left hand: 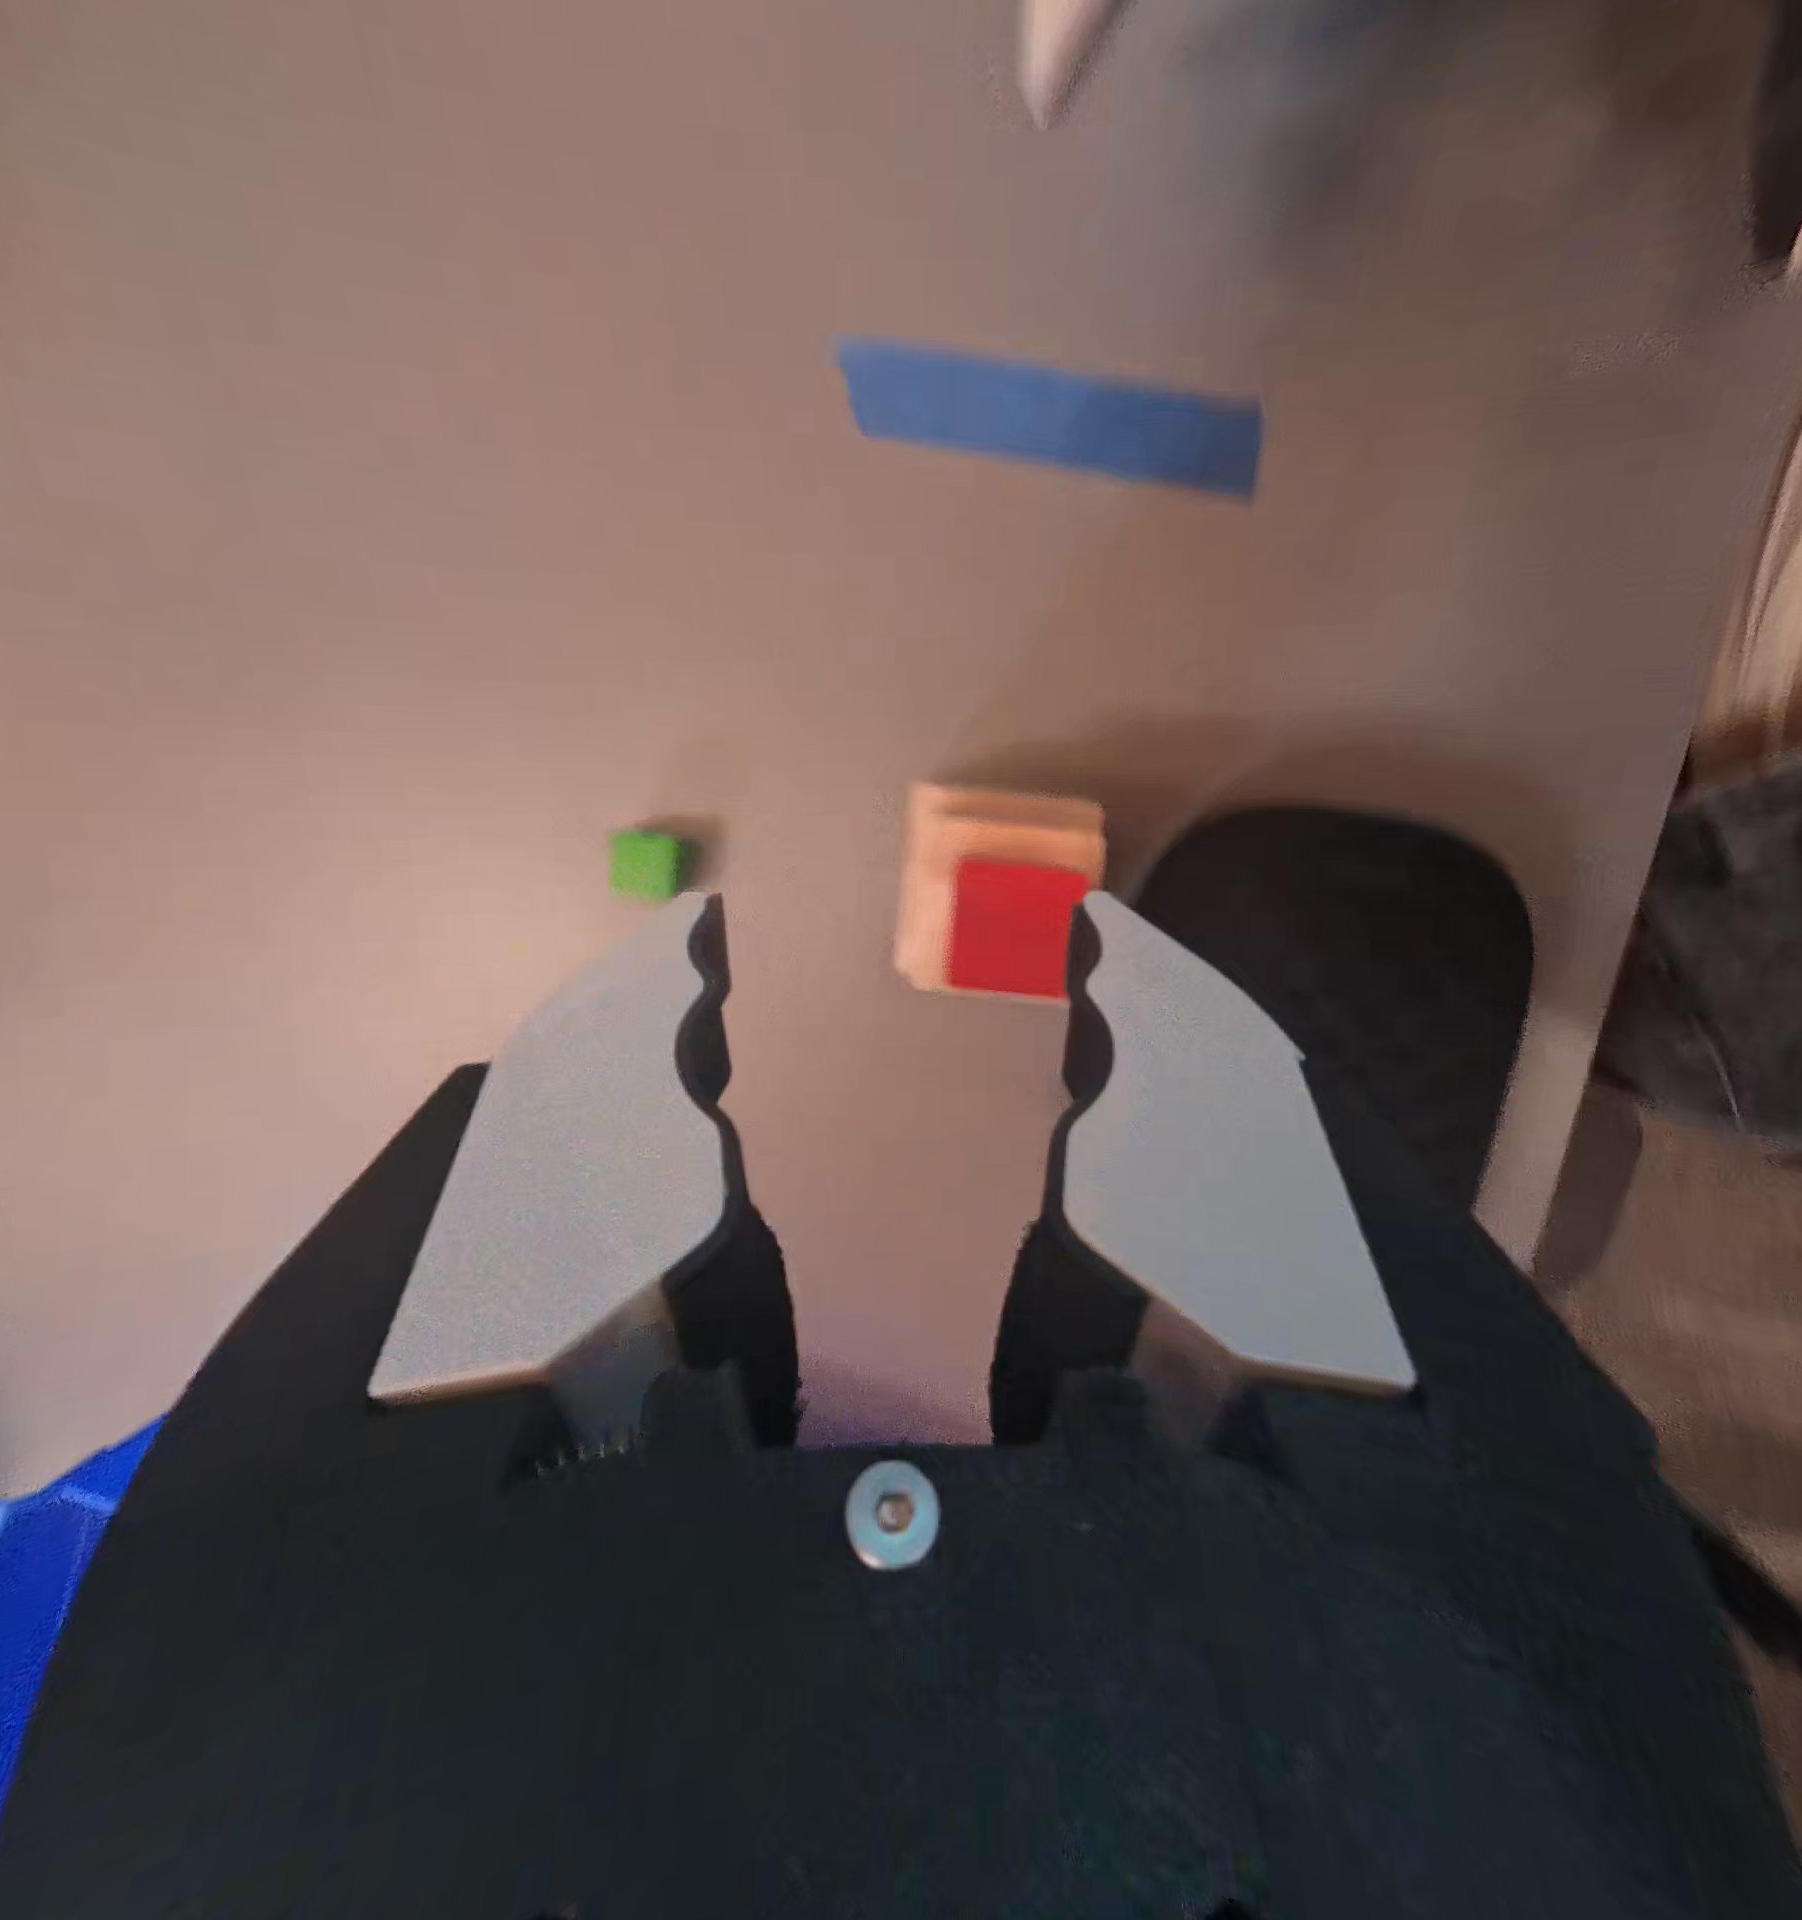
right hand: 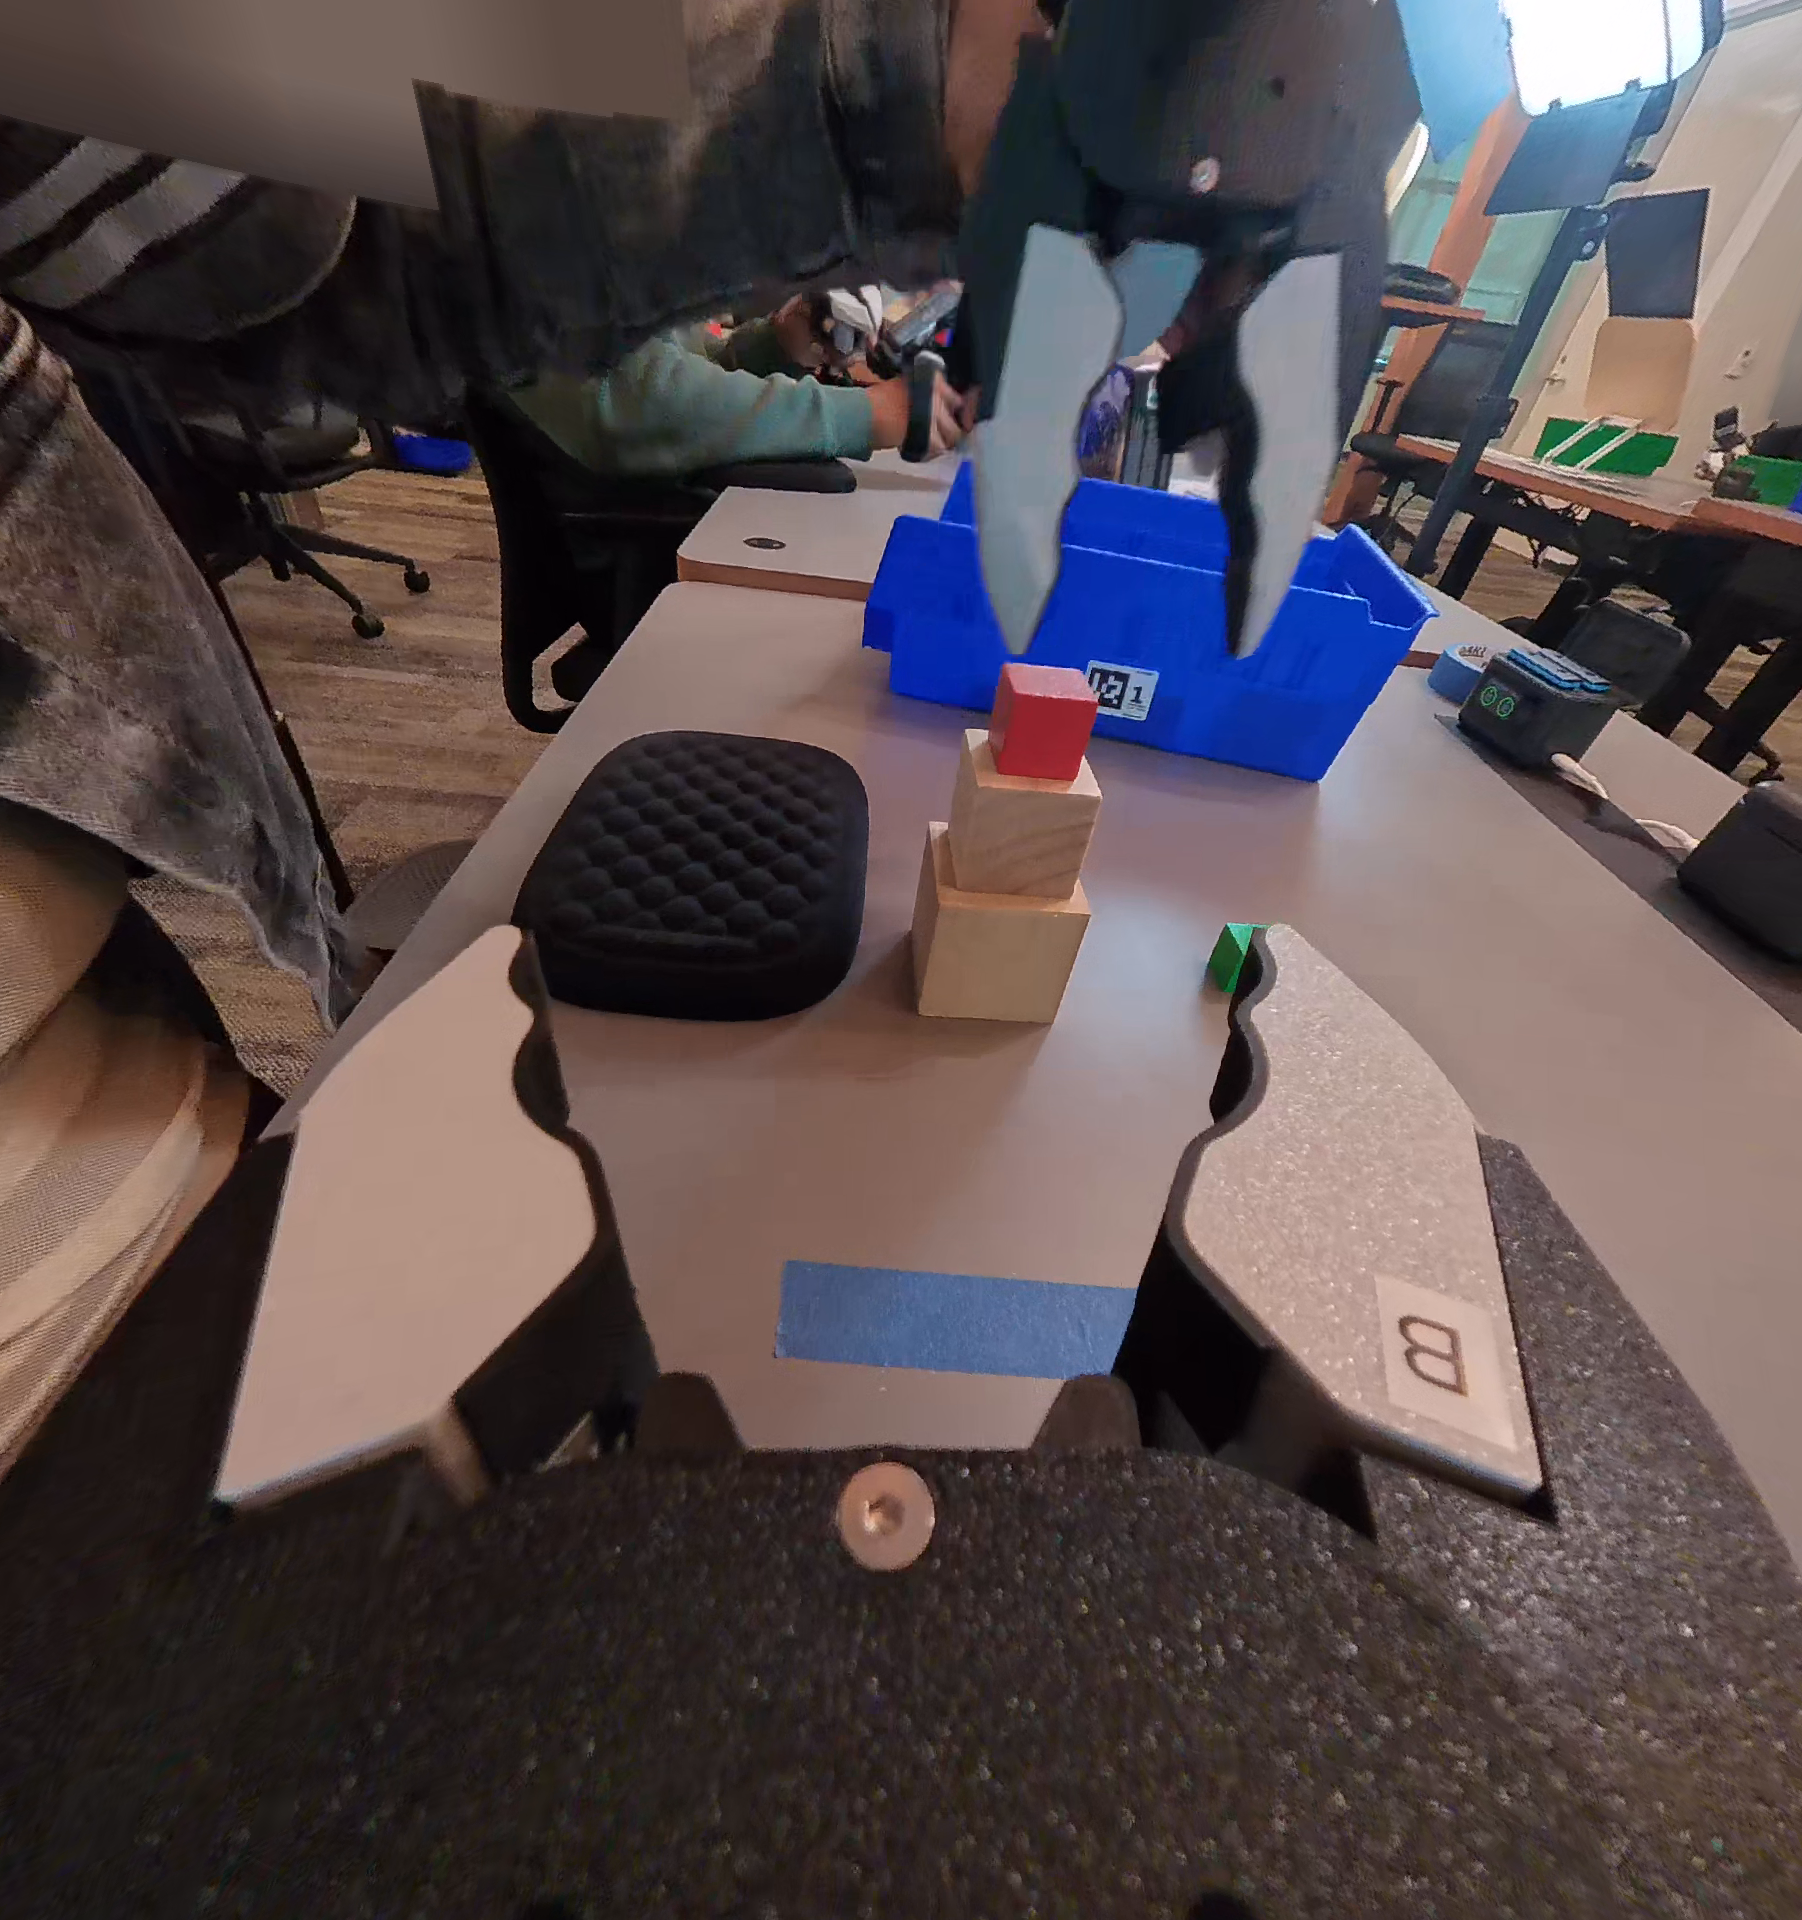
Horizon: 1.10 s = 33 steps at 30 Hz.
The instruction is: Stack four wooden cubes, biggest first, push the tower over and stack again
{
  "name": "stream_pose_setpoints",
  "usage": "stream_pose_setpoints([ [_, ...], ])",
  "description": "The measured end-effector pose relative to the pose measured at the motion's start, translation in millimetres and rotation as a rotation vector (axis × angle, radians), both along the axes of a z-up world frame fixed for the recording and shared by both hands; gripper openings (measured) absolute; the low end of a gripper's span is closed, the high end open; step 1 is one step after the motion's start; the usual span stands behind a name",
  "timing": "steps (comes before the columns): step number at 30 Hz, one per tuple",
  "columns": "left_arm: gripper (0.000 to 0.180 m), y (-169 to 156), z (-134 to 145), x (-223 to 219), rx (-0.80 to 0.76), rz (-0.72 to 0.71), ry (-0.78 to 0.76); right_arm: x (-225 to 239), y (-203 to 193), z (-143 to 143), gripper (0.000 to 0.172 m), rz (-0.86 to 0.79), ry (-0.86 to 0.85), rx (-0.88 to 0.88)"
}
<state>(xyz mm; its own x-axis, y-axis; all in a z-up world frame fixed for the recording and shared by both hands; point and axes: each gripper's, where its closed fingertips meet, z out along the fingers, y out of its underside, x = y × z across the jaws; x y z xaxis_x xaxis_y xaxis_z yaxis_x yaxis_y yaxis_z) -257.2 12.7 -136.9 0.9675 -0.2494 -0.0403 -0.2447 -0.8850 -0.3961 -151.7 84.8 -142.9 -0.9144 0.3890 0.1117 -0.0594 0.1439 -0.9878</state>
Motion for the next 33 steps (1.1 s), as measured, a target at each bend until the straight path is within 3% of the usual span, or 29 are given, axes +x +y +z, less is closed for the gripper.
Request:
stream_pose_setpoints([
  [3, 0.062, 22, 15, -24, 0.288, 0.062, -0.097, -1, 1, 0, 0.122, -0.001, -0.002, -0.007],
  [6, 0.062, 30, -3, -57, 0.399, 0.093, -0.088, -1, 1, -2, 0.122, -0.004, 0.000, 0.003],
  [12, 0.059, 17, -91, -92, 0.131, -0.008, 0.085, -3, 1, -6, 0.122, -0.009, -0.010, 0.012],
  [16, 0.051, 25, -111, -83, 0.092, -0.050, 0.039, -5, 3, -7, 0.122, -0.015, -0.019, 0.007],
  [19, 0.024, 23, -119, -84, 0.036, -0.046, 0.039, -5, 4, -7, 0.122, -0.014, -0.022, 0.006],
  [20, 0.022, 21, -120, -85, 0.021, -0.031, 0.039, -5, 3, -8, 0.122, -0.013, -0.022, 0.007],
  [24, 0.022, 12, -100, -88, -0.004, 0.007, 0.065, -4, 2, -10, 0.122, -0.013, -0.016, 0.024],
  [30, 0.022, 0, -10, -42, 0.106, -0.101, 0.074, -3, 1, -8, 0.122, -0.006, -0.016, 0.015],
  [33, 0.022, -6, 18, -5, 0.126, -0.151, 0.038, -2, 1, -7, 0.122, -0.001, -0.015, 0.008],
])
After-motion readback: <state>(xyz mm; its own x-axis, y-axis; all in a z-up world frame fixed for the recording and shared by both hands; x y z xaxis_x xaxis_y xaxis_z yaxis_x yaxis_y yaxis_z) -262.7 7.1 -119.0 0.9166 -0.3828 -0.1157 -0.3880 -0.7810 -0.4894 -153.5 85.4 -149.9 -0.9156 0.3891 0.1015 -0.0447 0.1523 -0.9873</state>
